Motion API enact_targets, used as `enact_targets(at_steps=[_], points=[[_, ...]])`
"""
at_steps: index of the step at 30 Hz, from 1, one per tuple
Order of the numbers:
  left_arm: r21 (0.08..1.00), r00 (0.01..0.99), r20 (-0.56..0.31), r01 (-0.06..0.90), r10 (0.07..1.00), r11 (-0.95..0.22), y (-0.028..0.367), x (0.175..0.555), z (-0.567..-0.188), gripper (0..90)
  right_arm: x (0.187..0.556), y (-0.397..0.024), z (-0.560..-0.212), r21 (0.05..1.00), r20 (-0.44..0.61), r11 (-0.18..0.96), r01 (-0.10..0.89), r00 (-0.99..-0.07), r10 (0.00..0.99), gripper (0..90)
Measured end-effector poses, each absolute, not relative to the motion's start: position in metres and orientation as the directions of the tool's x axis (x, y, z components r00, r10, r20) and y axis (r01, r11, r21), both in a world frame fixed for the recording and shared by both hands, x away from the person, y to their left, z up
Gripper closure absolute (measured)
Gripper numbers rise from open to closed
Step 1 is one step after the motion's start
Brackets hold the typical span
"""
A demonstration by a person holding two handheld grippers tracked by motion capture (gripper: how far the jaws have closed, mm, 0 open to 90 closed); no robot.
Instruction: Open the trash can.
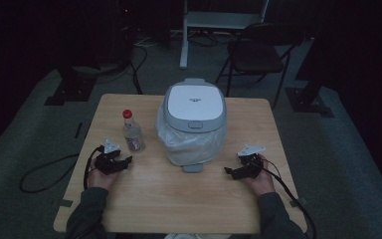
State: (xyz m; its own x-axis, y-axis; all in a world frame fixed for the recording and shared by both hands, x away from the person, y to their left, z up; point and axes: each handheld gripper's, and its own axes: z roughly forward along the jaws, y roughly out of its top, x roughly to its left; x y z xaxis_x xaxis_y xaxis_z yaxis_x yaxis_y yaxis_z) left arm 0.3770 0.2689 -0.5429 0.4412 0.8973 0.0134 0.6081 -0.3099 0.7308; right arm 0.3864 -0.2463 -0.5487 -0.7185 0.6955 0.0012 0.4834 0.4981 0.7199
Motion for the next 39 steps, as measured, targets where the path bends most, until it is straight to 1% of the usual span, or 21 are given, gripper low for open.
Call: enact_targets(at_steps=[3, 4, 6, 8, 9, 10, 11, 16, 24, 25, 26, 27, 28, 29, 30, 35, 39], points=[[0.730, 0.444, 0.017, 0.606, 0.896, -0.315, 0.268, 0.375, -0.543, 38.3, 0.386, -0.246, -0.549, 0.720, 0.001, 0.498, 0.483, -0.719, 0.695, 11.0], [0.730, 0.445, 0.016, 0.607, 0.895, -0.315, 0.268, 0.375, -0.543, 37.9, 0.386, -0.246, -0.549, 0.720, 0.001, 0.499, 0.482, -0.719, 0.695, 11.7], [0.730, 0.446, 0.016, 0.607, 0.895, -0.315, 0.268, 0.375, -0.543, 37.7, 0.385, -0.247, -0.548, 0.725, -0.001, 0.502, 0.471, -0.729, 0.685, 15.9], [0.730, 0.446, 0.016, 0.607, 0.895, -0.315, 0.268, 0.375, -0.543, 37.6, 0.384, -0.247, -0.548, 0.728, -0.001, 0.502, 0.466, -0.732, 0.681, 15.9], [0.730, 0.446, 0.015, 0.607, 0.895, -0.315, 0.268, 0.375, -0.543, 37.5, 0.381, -0.247, -0.548, 0.735, 0.000, 0.505, 0.453, -0.744, 0.668, 24.7], [0.730, 0.446, 0.015, 0.607, 0.895, -0.315, 0.268, 0.375, -0.543, 37.4, 0.381, -0.247, -0.548, 0.735, 0.000, 0.505, 0.453, -0.744, 0.668, 24.7], [0.729, 0.448, 0.014, 0.607, 0.894, -0.316, 0.268, 0.375, -0.543, 37.3, 0.380, -0.247, -0.548, 0.739, -0.002, 0.506, 0.445, -0.749, 0.663, 26.8], [0.731, 0.452, 0.013, 0.605, 0.892, -0.317, 0.267, 0.374, -0.543, 37.4, 0.379, -0.246, -0.548, 0.741, 0.001, 0.490, 0.460, -0.730, 0.684, 27.8], [0.731, 0.451, 0.013, 0.605, 0.892, -0.317, 0.267, 0.374, -0.543, 37.4, 0.378, -0.245, -0.548, 0.741, 0.002, 0.486, 0.463, -0.725, 0.689, 28.3], [0.731, 0.452, 0.013, 0.605, 0.892, -0.317, 0.268, 0.374, -0.543, 37.3, 0.378, -0.246, -0.547, 0.742, 0.001, 0.482, 0.466, -0.719, 0.695, 31.1], [0.731, 0.452, 0.013, 0.605, 0.892, -0.317, 0.268, 0.374, -0.543, 37.4, 0.378, -0.246, -0.547, 0.742, 0.001, 0.482, 0.466, -0.719, 0.695, 31.1], [0.731, 0.451, 0.013, 0.605, 0.892, -0.317, 0.267, 0.374, -0.543, 37.3, 0.378, -0.246, -0.547, 0.742, 0.005, 0.475, 0.474, -0.712, 0.702, 35.1], [0.731, 0.451, 0.013, 0.605, 0.892, -0.317, 0.267, 0.374, -0.543, 37.3, 0.378, -0.246, -0.547, 0.742, 0.005, 0.475, 0.474, -0.712, 0.702, 35.1], [0.731, 0.451, 0.013, 0.605, 0.892, -0.317, 0.267, 0.374, -0.543, 37.3, 0.378, -0.247, -0.546, 0.739, 0.012, 0.471, 0.481, -0.709, 0.705, 40.3], [0.731, 0.452, 0.013, 0.605, 0.892, -0.317, 0.267, 0.374, -0.543, 37.4, 0.378, -0.248, -0.545, 0.740, 0.020, 0.465, 0.486, -0.708, 0.706, 42.3], [0.731, 0.452, 0.013, 0.605, 0.892, -0.317, 0.268, 0.374, -0.543, 37.4, 0.377, -0.248, -0.544, 0.736, 0.037, 0.458, 0.498, -0.706, 0.707, 46.4], [0.731, 0.451, 0.013, 0.605, 0.892, -0.316, 0.267, 0.374, -0.543, 37.3, 0.375, -0.246, -0.542, 0.729, 0.028, 0.474, 0.494, -0.713, 0.700, 50.1]])
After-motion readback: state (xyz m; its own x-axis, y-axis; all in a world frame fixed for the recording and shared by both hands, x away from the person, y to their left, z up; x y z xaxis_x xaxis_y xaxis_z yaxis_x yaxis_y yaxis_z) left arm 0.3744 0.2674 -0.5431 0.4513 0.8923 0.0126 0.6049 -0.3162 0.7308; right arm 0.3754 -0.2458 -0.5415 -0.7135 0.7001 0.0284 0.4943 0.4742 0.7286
